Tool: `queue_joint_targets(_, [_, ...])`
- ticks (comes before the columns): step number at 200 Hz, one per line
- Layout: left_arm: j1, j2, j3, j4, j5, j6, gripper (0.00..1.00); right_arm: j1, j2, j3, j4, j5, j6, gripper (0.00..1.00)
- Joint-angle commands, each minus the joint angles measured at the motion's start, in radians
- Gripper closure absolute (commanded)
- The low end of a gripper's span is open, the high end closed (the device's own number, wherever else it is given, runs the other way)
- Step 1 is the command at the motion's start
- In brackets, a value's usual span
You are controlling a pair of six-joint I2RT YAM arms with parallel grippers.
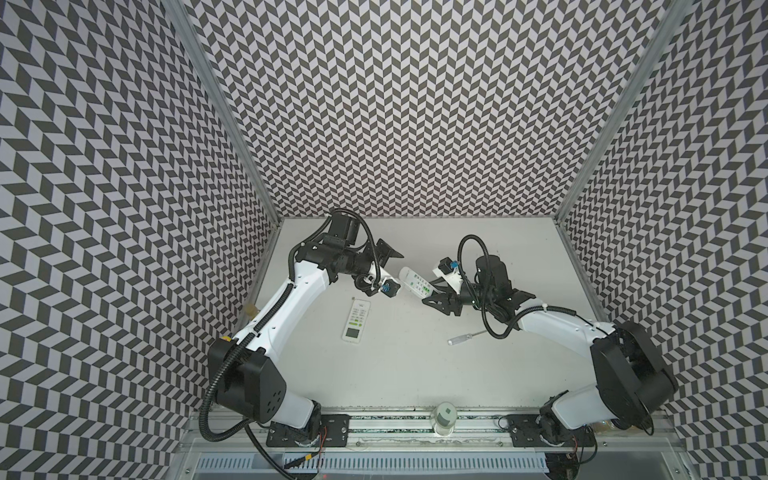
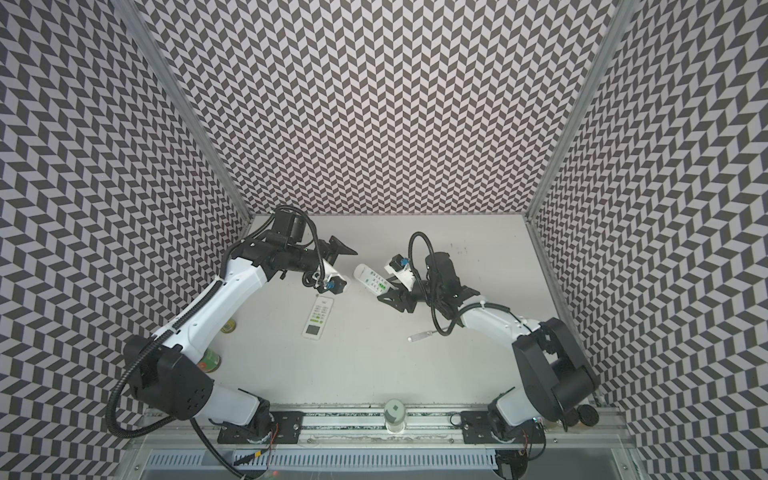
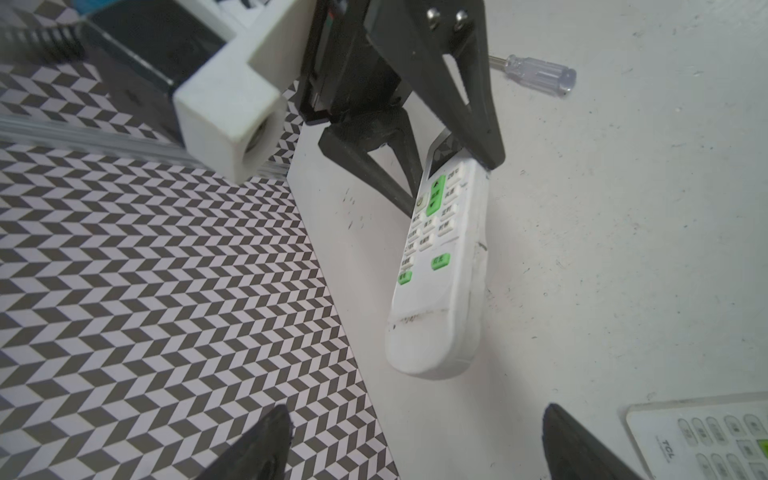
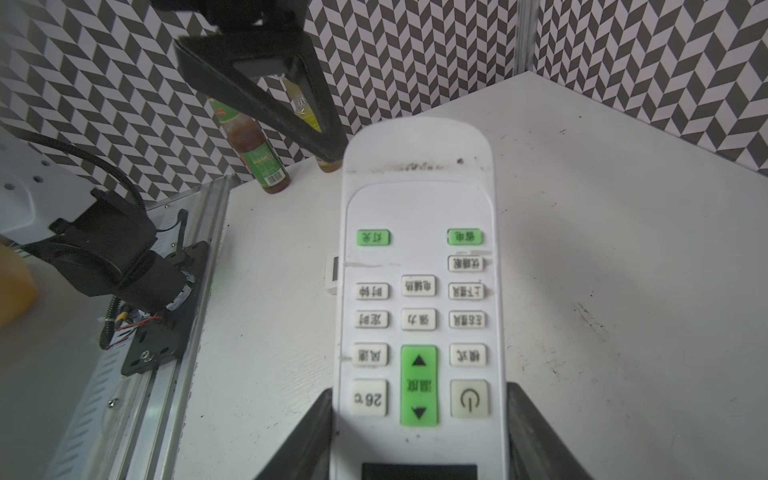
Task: Unload the batteries from the remote control
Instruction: 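Lift the remote with the right gripper while the left arm reaches toward it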
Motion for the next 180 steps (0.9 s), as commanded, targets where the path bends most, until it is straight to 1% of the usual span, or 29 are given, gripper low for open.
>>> queue_joint_targets(1, [0.004,0.02,0.023,-0.086,0.065,0.306,0.06,0.006,0.01,-0.016,0.116,-0.067,0.015,0.59])
queue_joint_targets(21, [0.009,0.034,0.028,-0.107,0.104,0.407,0.08,0.012,0.021,0.001,0.084,-0.079,0.014,0.59])
queue_joint_targets(37, [0.009,0.048,0.026,-0.13,0.119,0.476,0.13,0.017,0.015,-0.023,0.131,-0.1,0.022,0.59])
queue_joint_targets(54, [0.012,0.053,0.006,-0.123,0.132,0.535,0.16,0.024,0.025,-0.026,0.148,-0.12,0.032,0.6])
queue_joint_targets(64, [0.017,0.058,0.008,-0.123,0.156,0.55,0.17,0.028,0.031,-0.014,0.131,-0.125,0.033,0.6])
queue_joint_targets(72, [0.022,0.066,0.014,-0.13,0.177,0.563,0.2,0.033,0.031,-0.013,0.13,-0.132,0.033,0.61])
queue_joint_targets(88, [0.033,0.075,0.007,-0.14,0.209,0.629,0.26,0.039,0.027,-0.032,0.177,-0.151,0.049,0.61])
queue_joint_targets(101, [0.041,0.075,-0.012,-0.13,0.235,0.684,0.27,0.043,0.034,-0.029,0.176,-0.16,0.057,0.61])
queue_joint_targets(121, [0.049,0.084,-0.012,-0.14,0.283,0.714,0.33,0.05,0.038,-0.025,0.162,-0.164,0.053,0.61])
queue_joint_targets(134, [0.053,0.085,-0.026,-0.148,0.297,0.75,0.36,0.051,0.036,-0.043,0.197,-0.173,0.057,0.61])
queue_joint_targets(147, [0.056,0.08,-0.044,-0.147,0.3,0.774,0.4,0.051,0.048,-0.033,0.184,-0.173,0.058,0.61])
queue_joint_targets(162, [0.06,0.079,-0.049,-0.161,0.314,0.779,0.43,0.052,0.056,-0.012,0.146,-0.175,0.052,0.61])
queue_joint_targets(180, [0.061,0.078,-0.068,-0.149,0.322,0.781,0.46,0.05,0.06,-0.012,0.156,-0.185,0.058,0.61])
